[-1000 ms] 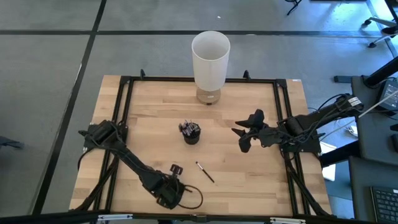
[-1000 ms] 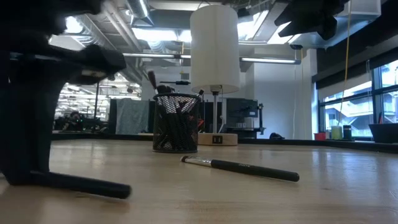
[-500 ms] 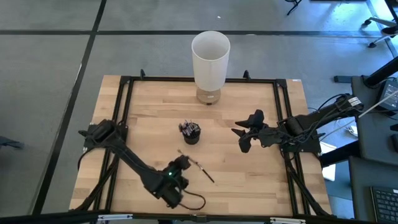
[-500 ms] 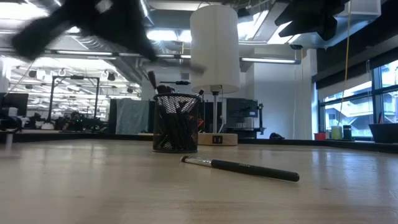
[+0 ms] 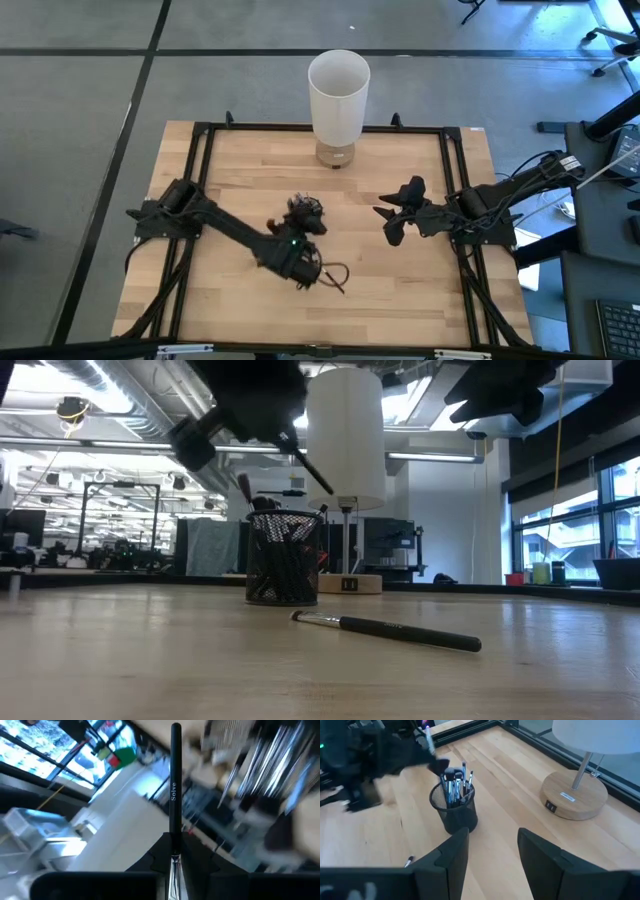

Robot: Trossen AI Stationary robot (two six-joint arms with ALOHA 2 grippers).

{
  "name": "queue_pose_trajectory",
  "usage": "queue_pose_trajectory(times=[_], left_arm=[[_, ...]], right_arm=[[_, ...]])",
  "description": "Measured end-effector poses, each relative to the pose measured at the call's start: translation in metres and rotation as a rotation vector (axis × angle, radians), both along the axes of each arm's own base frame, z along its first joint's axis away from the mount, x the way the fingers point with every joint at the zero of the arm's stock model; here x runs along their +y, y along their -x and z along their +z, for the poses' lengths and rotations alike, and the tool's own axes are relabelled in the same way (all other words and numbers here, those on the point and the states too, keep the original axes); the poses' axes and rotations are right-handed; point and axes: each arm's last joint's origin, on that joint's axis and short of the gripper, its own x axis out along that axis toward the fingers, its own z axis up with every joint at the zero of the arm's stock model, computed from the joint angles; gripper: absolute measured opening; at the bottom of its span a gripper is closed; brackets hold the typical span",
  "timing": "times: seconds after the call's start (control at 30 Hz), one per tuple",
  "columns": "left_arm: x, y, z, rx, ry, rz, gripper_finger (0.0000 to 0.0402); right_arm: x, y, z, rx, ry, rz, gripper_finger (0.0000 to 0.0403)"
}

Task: Put items in baskets/containers
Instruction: Put the eyeshadow brush into the holder

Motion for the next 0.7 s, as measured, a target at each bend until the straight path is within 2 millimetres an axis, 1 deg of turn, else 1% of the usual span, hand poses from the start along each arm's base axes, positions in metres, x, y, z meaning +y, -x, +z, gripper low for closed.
queue_pose_trajectory(times=[0.13, 0.23, 0.33, 0.53, 0.7], left_arm=[[0.017, -0.004, 0.001, 0.099, -0.069, 0.022, 0.0030], [0.022, -0.005, 0.001, 0.150, -0.084, 0.024, 0.0029], [0.022, -0.005, 0.000, 0.186, -0.065, 0.014, 0.0028], [0.010, 0.002, -0.002, 0.251, -0.025, -0.023, 0.0030], [0.005, 0.007, -0.001, 0.256, -0.014, -0.027, 0.0030]], right_arm=[[0.000, 0.001, -0.001, 0.012, 0.008, 0.001, 0.0170], [-0.001, 0.001, -0.002, 0.022, 0.011, 0.000, 0.0170], [-0.001, 0.001, -0.002, 0.025, 0.010, -0.001, 0.0170], [-0.001, 0.001, -0.002, 0.022, 0.006, -0.004, 0.0170], [-0.001, 0.001, -0.002, 0.017, -0.004, -0.010, 0.0170]])
